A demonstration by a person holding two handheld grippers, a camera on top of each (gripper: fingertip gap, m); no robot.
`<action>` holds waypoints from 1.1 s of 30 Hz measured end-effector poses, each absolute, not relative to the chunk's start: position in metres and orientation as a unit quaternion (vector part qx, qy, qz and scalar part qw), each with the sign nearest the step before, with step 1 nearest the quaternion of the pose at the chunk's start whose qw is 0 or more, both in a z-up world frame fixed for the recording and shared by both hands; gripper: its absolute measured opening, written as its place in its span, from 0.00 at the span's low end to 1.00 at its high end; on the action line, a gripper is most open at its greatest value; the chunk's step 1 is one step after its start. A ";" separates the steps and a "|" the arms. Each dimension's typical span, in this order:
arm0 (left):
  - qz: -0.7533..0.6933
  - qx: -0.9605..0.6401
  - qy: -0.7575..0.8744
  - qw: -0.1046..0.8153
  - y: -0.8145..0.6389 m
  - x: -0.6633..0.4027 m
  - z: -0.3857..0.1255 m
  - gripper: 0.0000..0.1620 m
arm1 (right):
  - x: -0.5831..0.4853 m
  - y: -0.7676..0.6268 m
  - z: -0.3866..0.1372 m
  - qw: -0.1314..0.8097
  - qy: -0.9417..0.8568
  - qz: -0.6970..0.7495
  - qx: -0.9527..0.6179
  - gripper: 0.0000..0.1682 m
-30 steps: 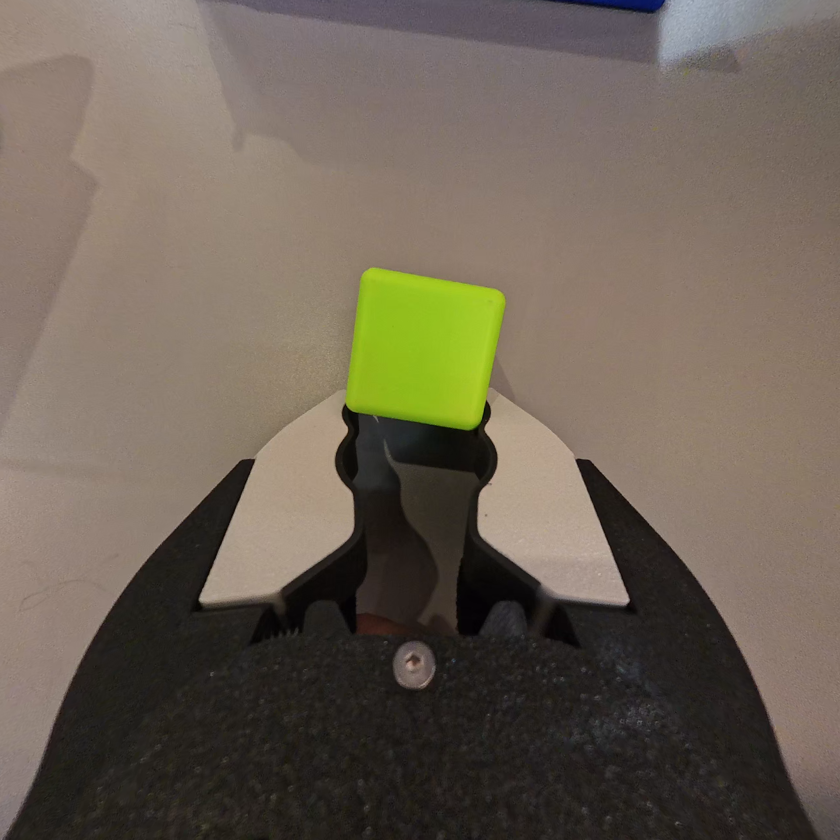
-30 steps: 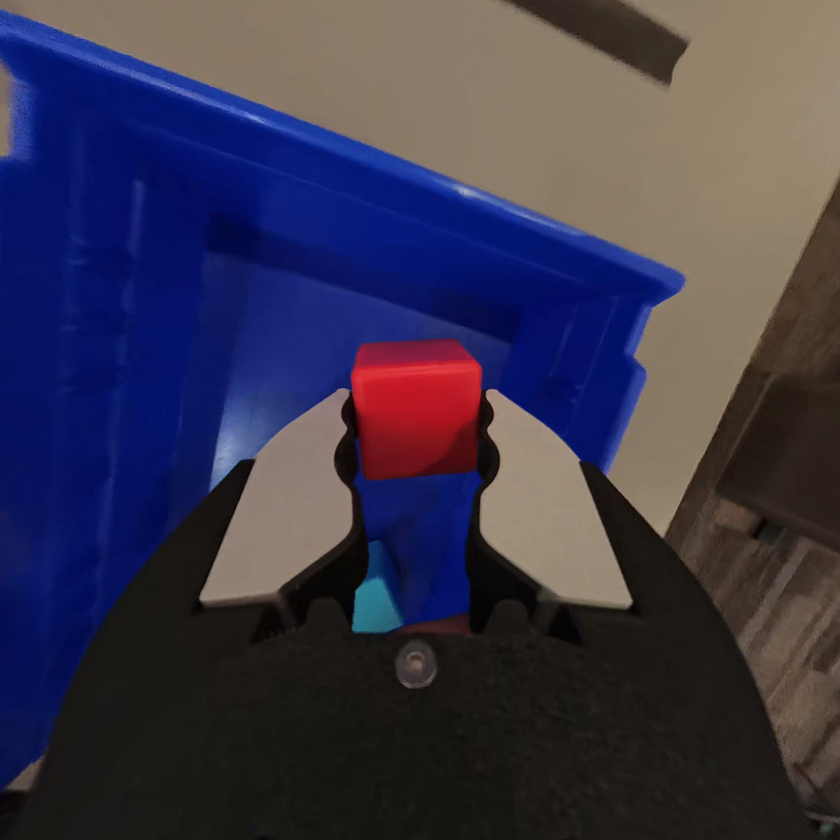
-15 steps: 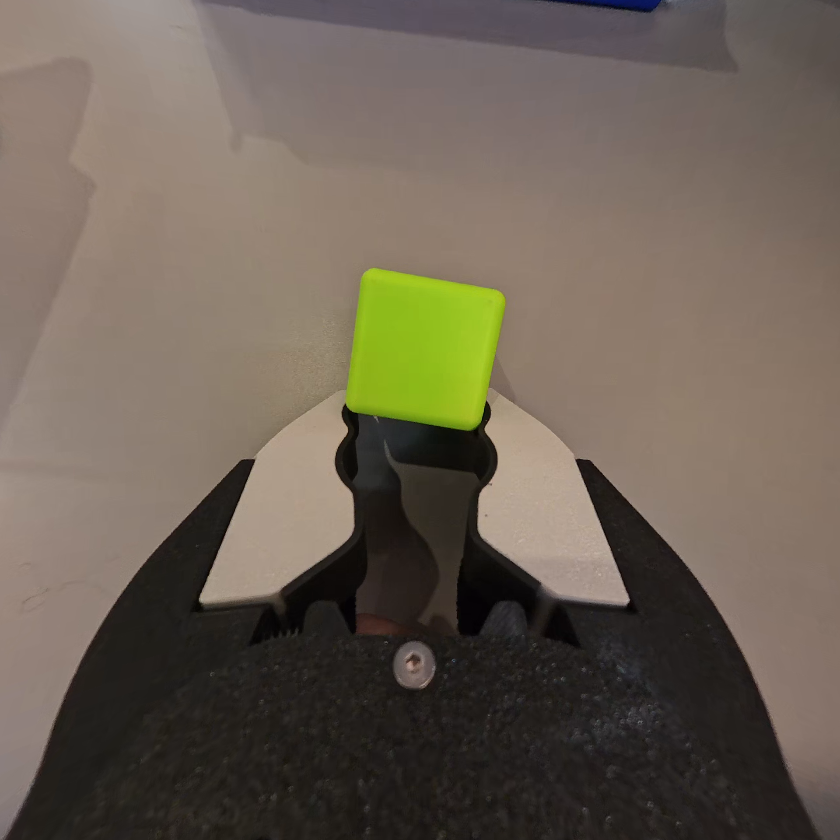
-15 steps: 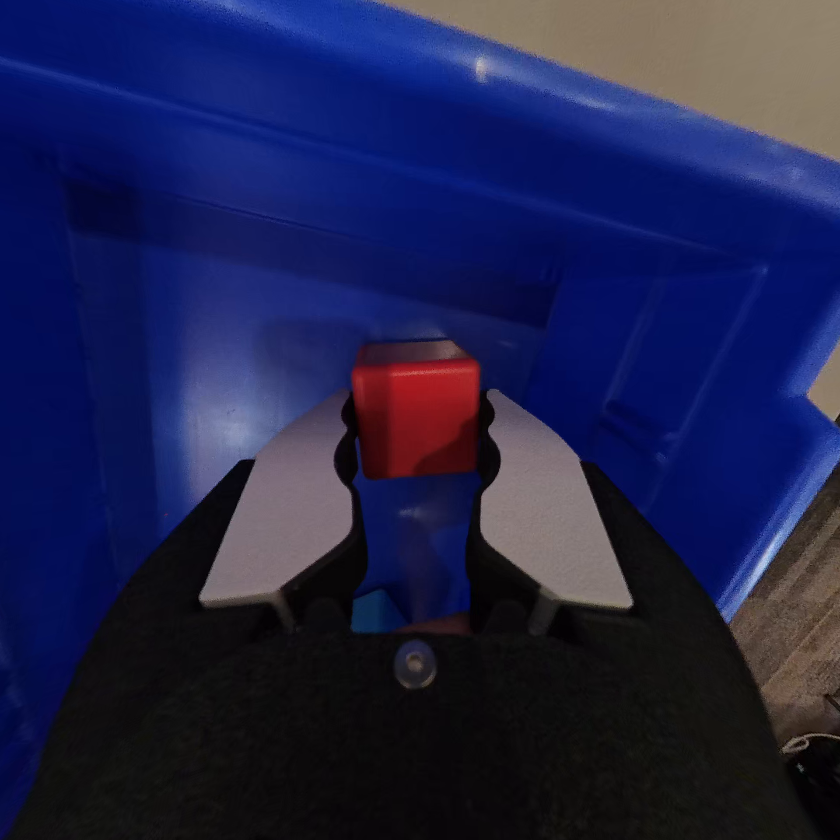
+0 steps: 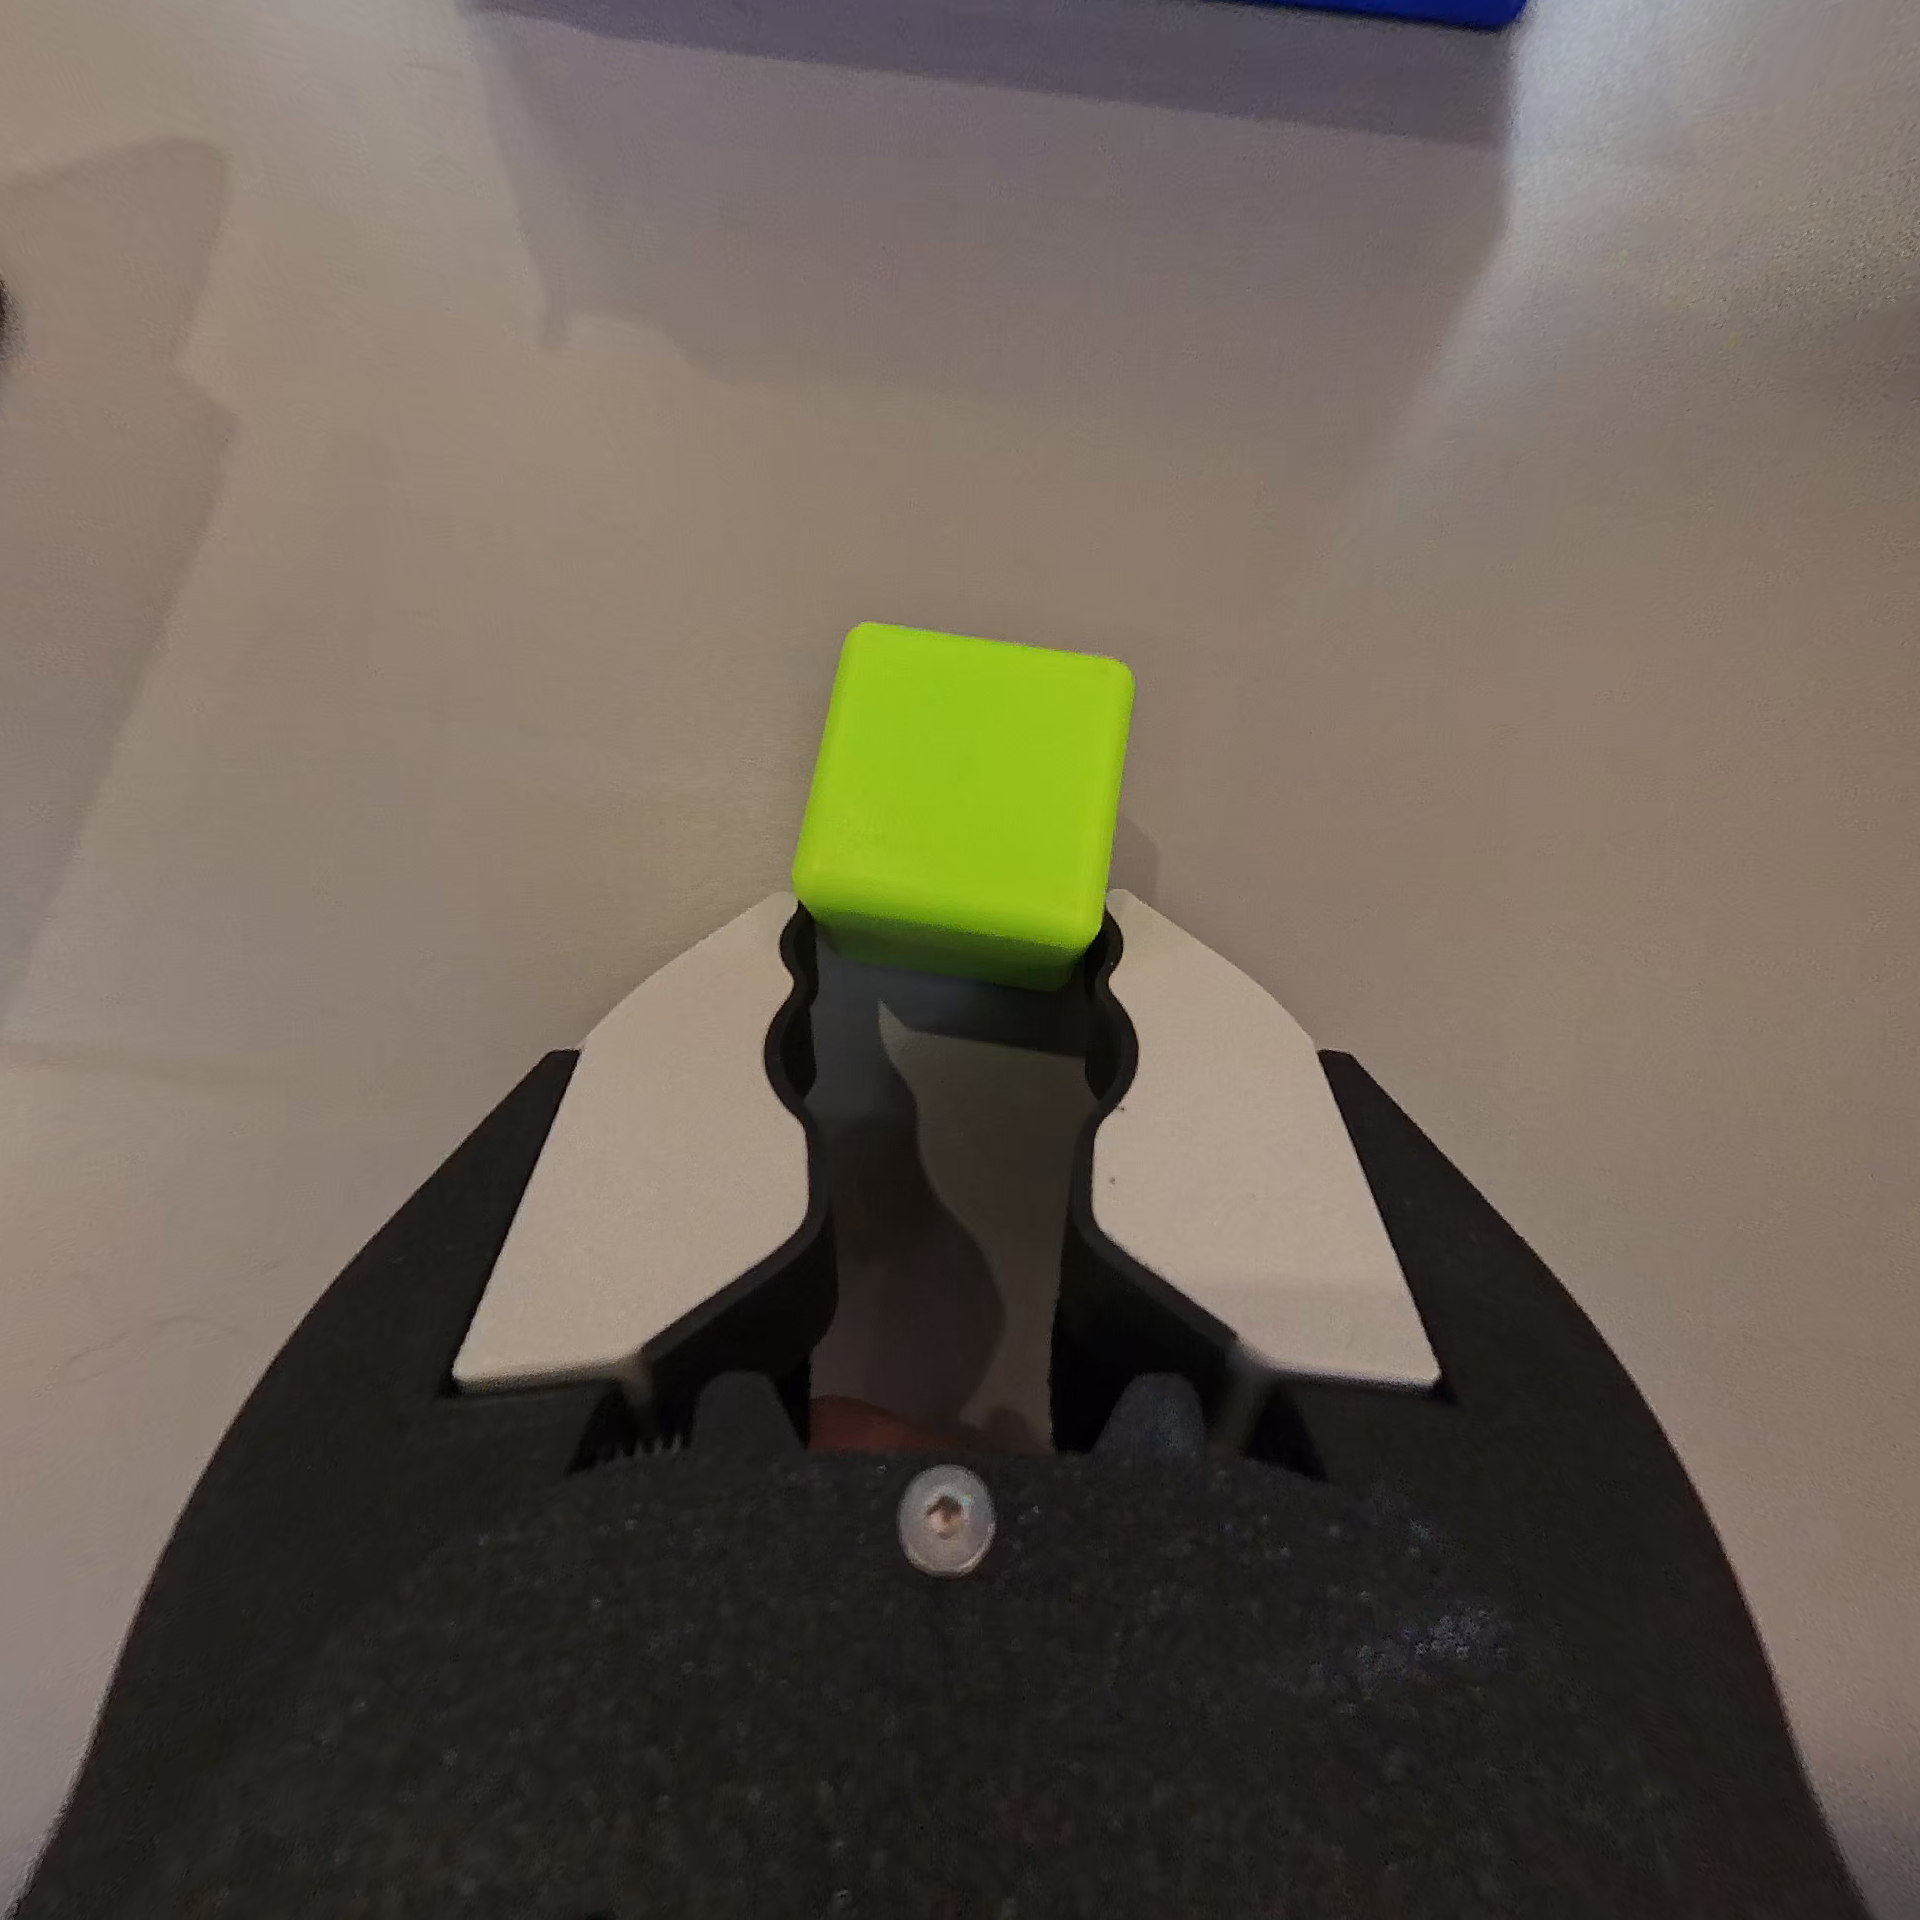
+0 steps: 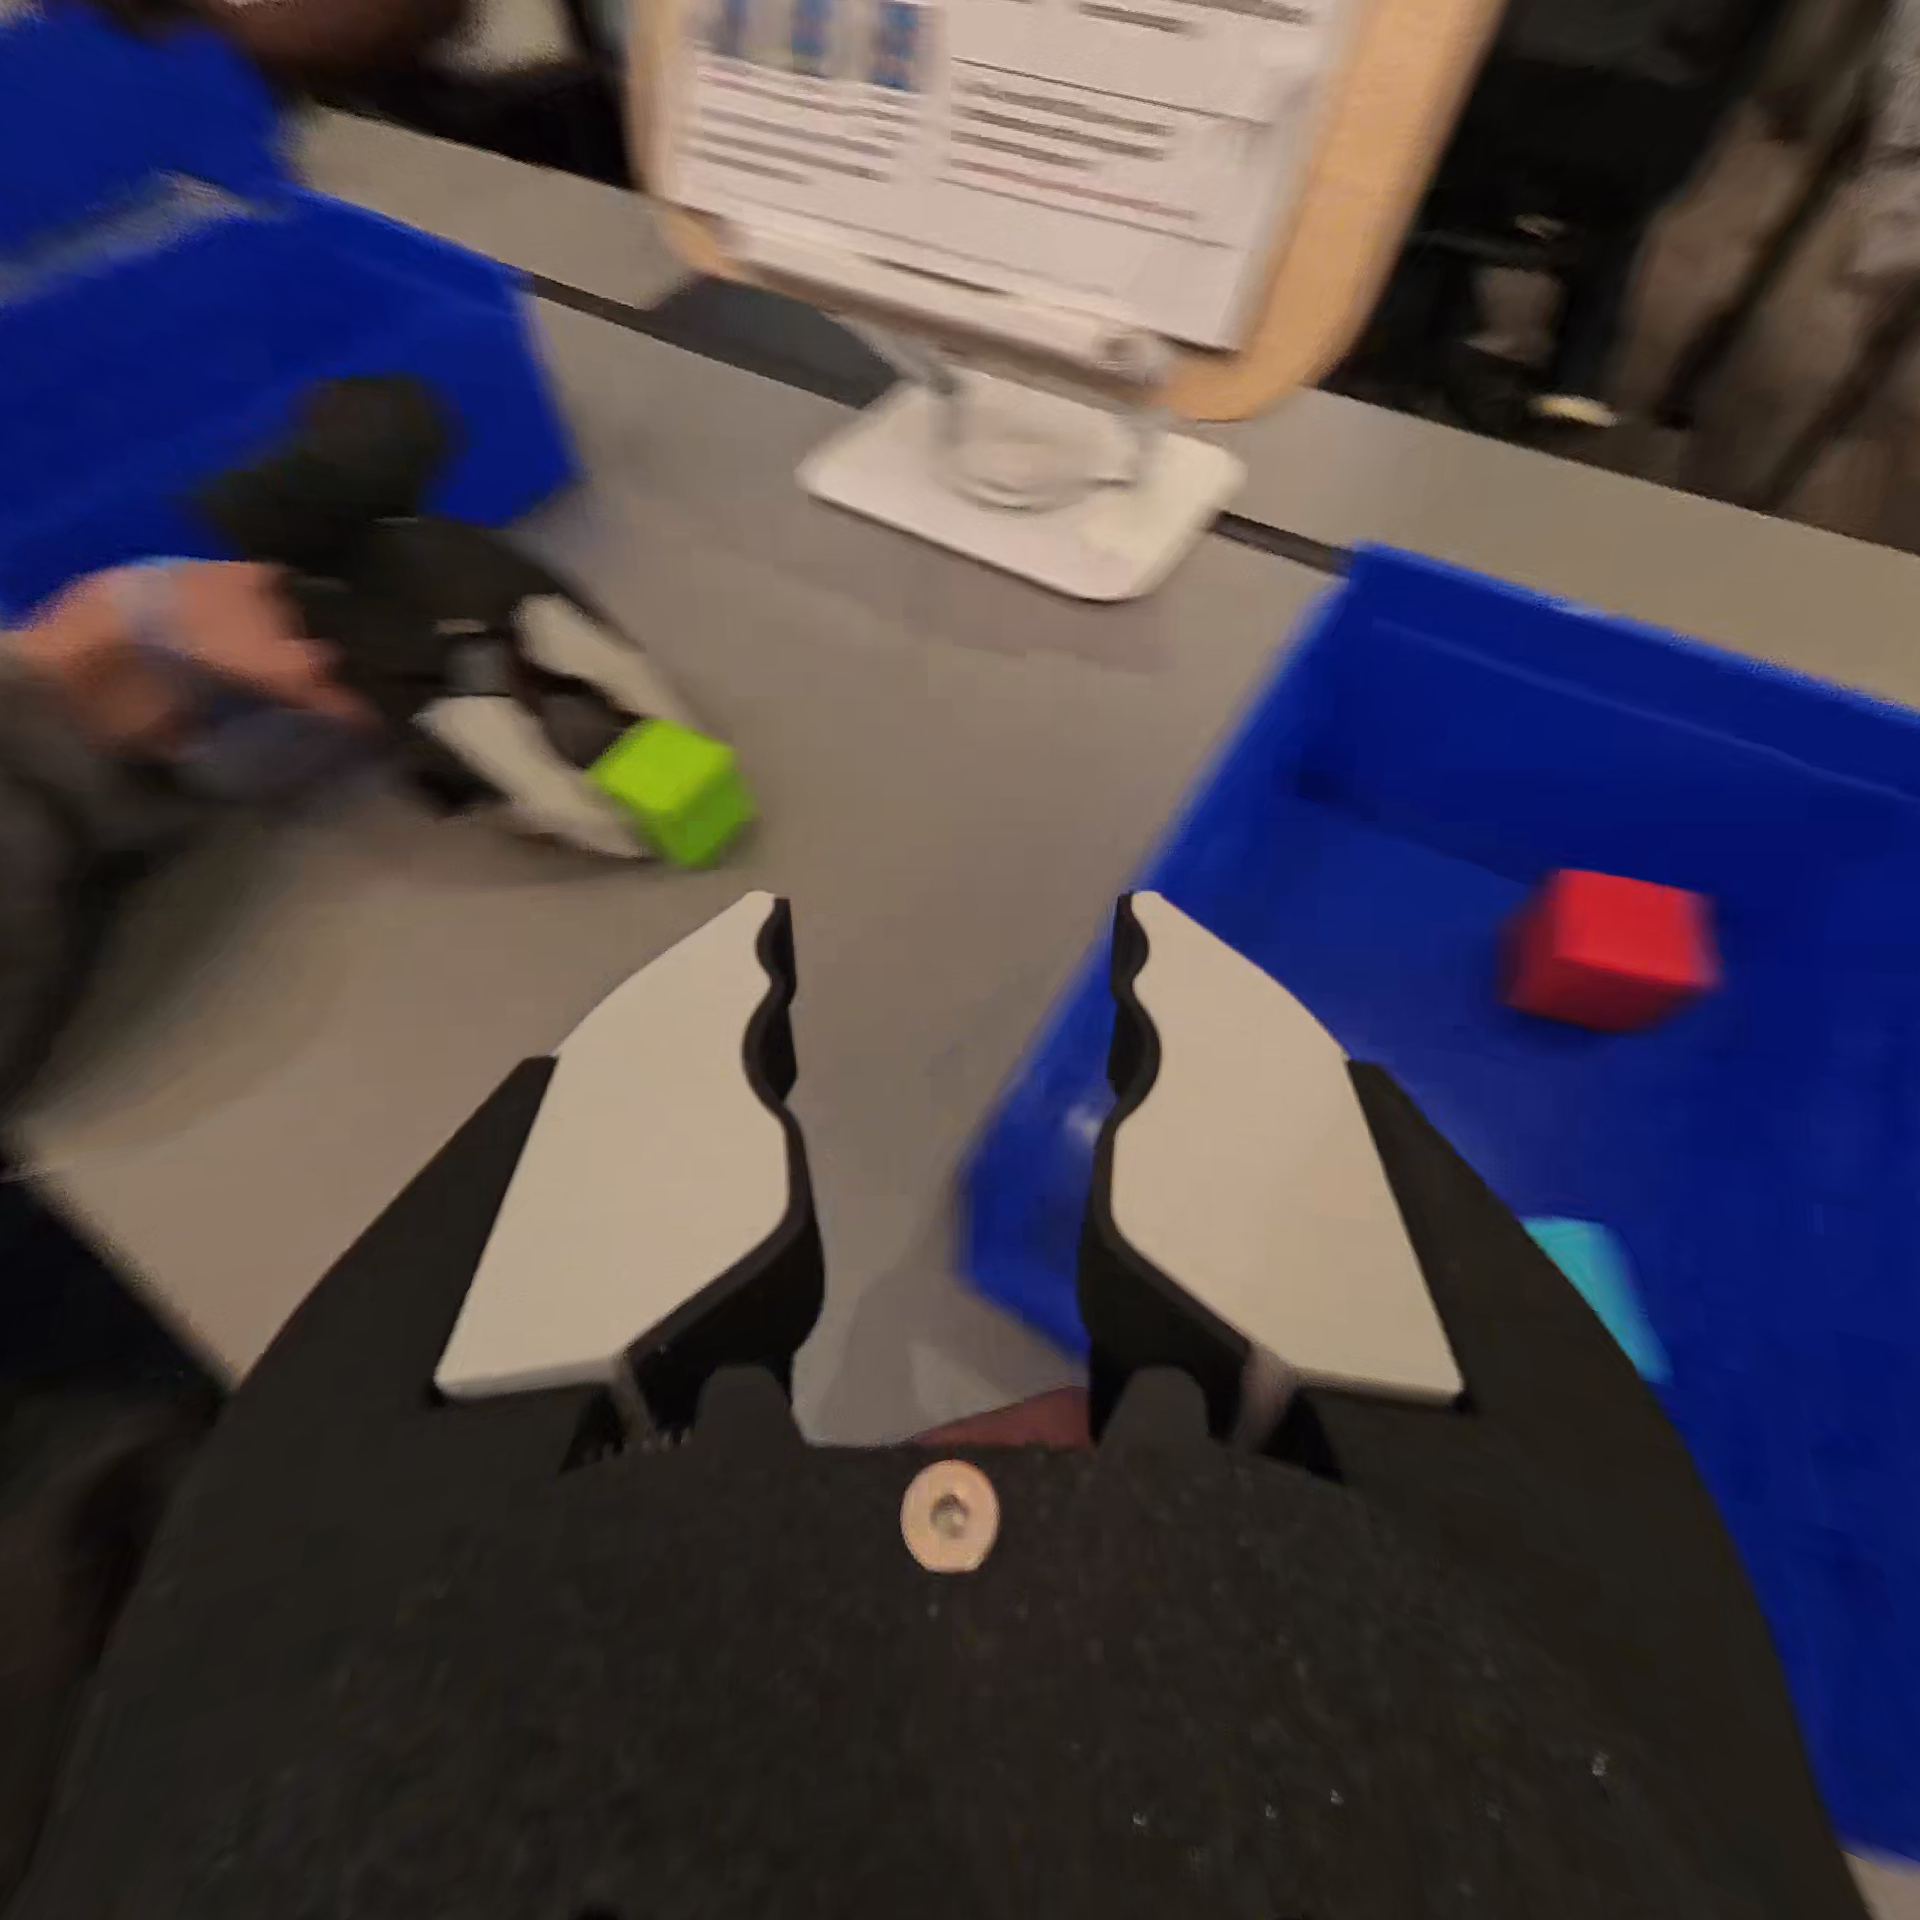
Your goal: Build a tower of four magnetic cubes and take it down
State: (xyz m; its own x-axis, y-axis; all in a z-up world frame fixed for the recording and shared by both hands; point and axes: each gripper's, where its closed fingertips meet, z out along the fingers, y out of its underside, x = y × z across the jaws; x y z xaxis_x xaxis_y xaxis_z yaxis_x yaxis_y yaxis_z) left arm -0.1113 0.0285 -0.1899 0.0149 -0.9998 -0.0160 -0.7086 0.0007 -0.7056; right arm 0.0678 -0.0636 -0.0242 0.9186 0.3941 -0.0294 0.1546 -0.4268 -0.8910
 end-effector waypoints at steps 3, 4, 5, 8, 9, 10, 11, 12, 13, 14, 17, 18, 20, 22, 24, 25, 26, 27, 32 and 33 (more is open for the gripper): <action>-0.267 -0.662 0.630 0.308 0.034 -0.111 -0.180 0.32 | 0.009 -0.104 -0.044 0.521 -0.191 0.215 -0.804 0.35; -0.274 -0.666 0.613 0.325 0.036 -0.112 -0.173 0.34 | -0.004 -0.113 -0.049 0.534 -0.189 0.244 -0.787 0.35; -0.284 -0.670 0.592 0.346 0.036 -0.112 -0.163 0.35 | -0.017 -0.122 -0.058 0.533 -0.192 0.277 -0.776 0.35; -0.282 -0.683 0.527 0.421 0.036 -0.123 -0.128 0.35 | -0.039 -0.141 -0.093 0.520 -0.211 0.287 -0.776 0.40; -0.276 -0.686 0.504 0.446 0.034 -0.129 -0.117 0.35 | -0.043 -0.146 -0.102 0.520 -0.221 0.278 -0.777 0.41; -0.271 -0.689 0.480 0.471 0.031 -0.134 -0.105 0.34 | -0.049 -0.152 -0.108 0.516 -0.241 0.270 -0.776 0.42; -0.263 -0.693 0.452 0.496 0.030 -0.138 -0.093 0.32 | -0.051 -0.155 -0.113 0.516 -0.261 0.252 -0.776 0.42; -0.252 -0.706 0.414 0.516 0.029 -0.144 -0.081 0.32 | -0.052 -0.157 -0.115 0.519 -0.278 0.228 -0.775 0.42; -0.246 -0.719 0.385 0.523 0.023 -0.148 -0.073 0.34 | -0.052 -0.159 -0.117 0.521 -0.293 0.209 -0.774 0.41; -0.241 -0.728 0.365 0.528 0.013 -0.152 -0.068 0.37 | -0.054 -0.161 -0.120 0.521 -0.304 0.201 -0.772 0.41; -0.222 -0.734 0.315 0.559 -0.023 -0.172 -0.063 0.36 | -0.054 -0.163 -0.128 0.514 -0.313 0.182 -0.778 0.40; -0.220 -0.735 0.311 0.561 -0.037 -0.178 -0.068 0.36 | -0.054 -0.163 -0.130 0.510 -0.314 0.183 -0.780 0.40; -0.223 -0.734 0.309 0.562 -0.063 -0.190 -0.083 0.36 | -0.054 -0.162 -0.134 0.503 -0.313 0.183 -0.784 0.39; -0.232 -0.733 0.301 0.565 -0.084 -0.201 -0.098 0.36 | -0.053 -0.160 -0.138 0.500 -0.315 0.177 -0.787 0.39; -0.242 -0.730 0.292 0.569 -0.098 -0.211 -0.108 0.35 | -0.055 -0.158 -0.140 0.493 -0.317 0.176 -0.791 0.39; -0.255 -0.726 0.298 0.565 -0.105 -0.212 -0.109 0.36 | -0.056 -0.157 -0.139 0.494 -0.319 0.178 -0.789 0.38; -0.263 -0.721 0.302 0.565 -0.108 -0.213 -0.108 0.36 | -0.059 -0.155 -0.137 0.494 -0.321 0.181 -0.788 0.38; -0.270 -0.715 0.302 0.570 -0.110 -0.215 -0.106 0.36 | -0.061 -0.152 -0.134 0.491 -0.324 0.184 -0.787 0.38; -0.318 -0.694 0.285 0.580 -0.113 -0.219 -0.097 0.35 | -0.061 -0.113 -0.118 0.439 -0.387 0.125 -0.801 0.39; -0.323 -0.692 0.282 0.581 -0.113 -0.221 -0.095 0.35 | -0.061 -0.100 -0.113 0.421 -0.411 0.101 -0.802 0.39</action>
